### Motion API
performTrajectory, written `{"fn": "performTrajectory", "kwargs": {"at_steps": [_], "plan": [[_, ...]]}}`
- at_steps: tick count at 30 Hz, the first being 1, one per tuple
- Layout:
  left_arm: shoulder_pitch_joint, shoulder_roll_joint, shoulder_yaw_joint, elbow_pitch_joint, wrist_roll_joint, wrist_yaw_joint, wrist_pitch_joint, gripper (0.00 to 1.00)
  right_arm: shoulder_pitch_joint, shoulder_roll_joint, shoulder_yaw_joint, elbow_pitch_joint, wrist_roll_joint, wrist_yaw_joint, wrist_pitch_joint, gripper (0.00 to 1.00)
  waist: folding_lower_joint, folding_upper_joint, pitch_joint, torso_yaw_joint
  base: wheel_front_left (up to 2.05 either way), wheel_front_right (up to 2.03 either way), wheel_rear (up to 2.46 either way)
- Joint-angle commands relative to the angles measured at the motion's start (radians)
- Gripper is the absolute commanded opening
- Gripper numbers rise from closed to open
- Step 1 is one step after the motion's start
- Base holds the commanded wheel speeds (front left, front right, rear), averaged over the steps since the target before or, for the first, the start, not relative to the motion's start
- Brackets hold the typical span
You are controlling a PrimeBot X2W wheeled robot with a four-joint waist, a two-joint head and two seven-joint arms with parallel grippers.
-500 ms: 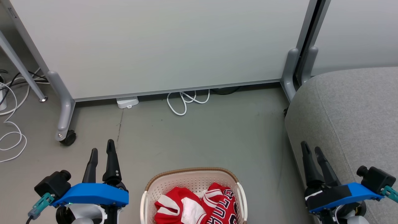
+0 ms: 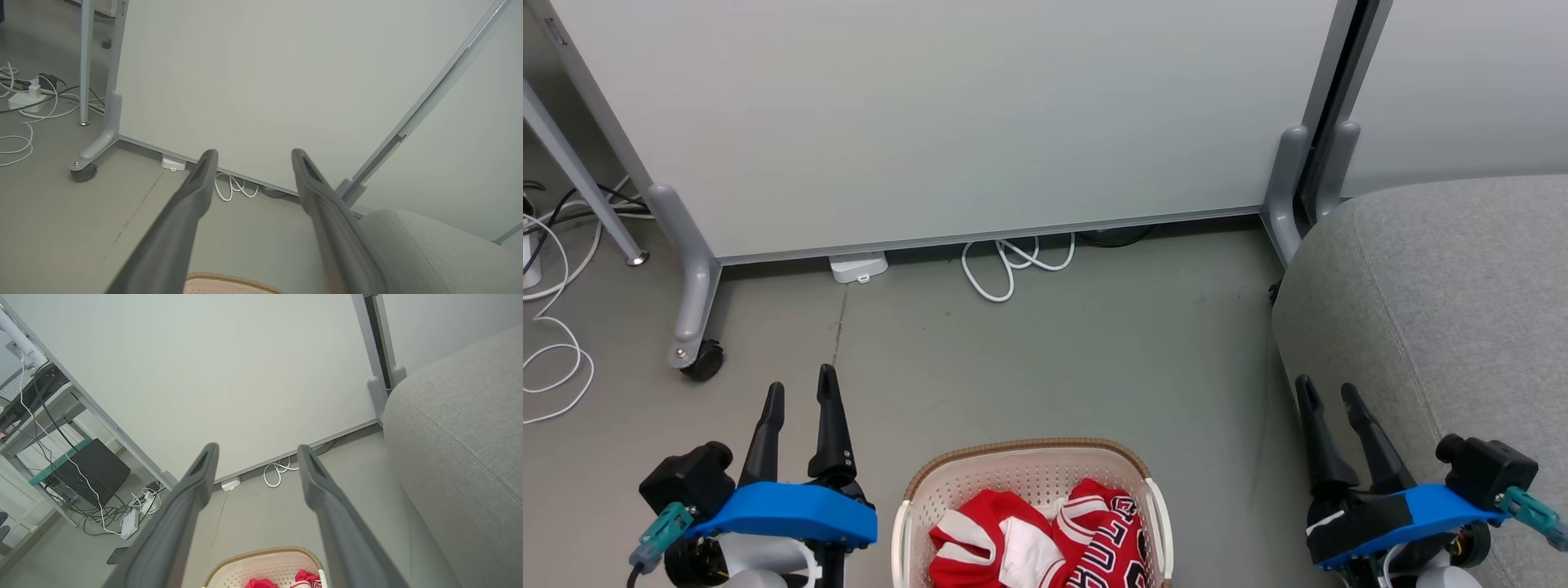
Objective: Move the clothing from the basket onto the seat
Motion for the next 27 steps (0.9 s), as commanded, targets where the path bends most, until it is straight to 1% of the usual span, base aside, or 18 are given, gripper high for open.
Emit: {"fn": "performTrajectory", "kwargs": {"at_steps": [1, 17, 27], "plan": [[-0.022, 0.006, -0.005, -0.004, 0.033, 0.002, -0.012, 1.0, -0.014, -0.005, 0.006, -0.007, -0.033, 0.002, -0.012, 1.0, 0.0, 0.0, 0.0, 0.001, 0.0, 0.0, 0.0], [-0.024, 0.006, -0.028, 0.018, 0.186, 0.006, -0.052, 1.0, -0.014, -0.005, 0.025, -0.004, -0.196, 0.002, -0.051, 1.0, 0.0, 0.0, 0.002, 0.006, 0.0, 0.0, 0.0], [-0.026, 0.006, -0.041, 0.028, 0.256, 0.013, -0.071, 1.0, -0.013, -0.006, 0.034, 0.004, -0.278, 0.002, -0.071, 1.0, 0.0, 0.0, 0.004, 0.008, 0.0, 0.0, 0.0]]}}
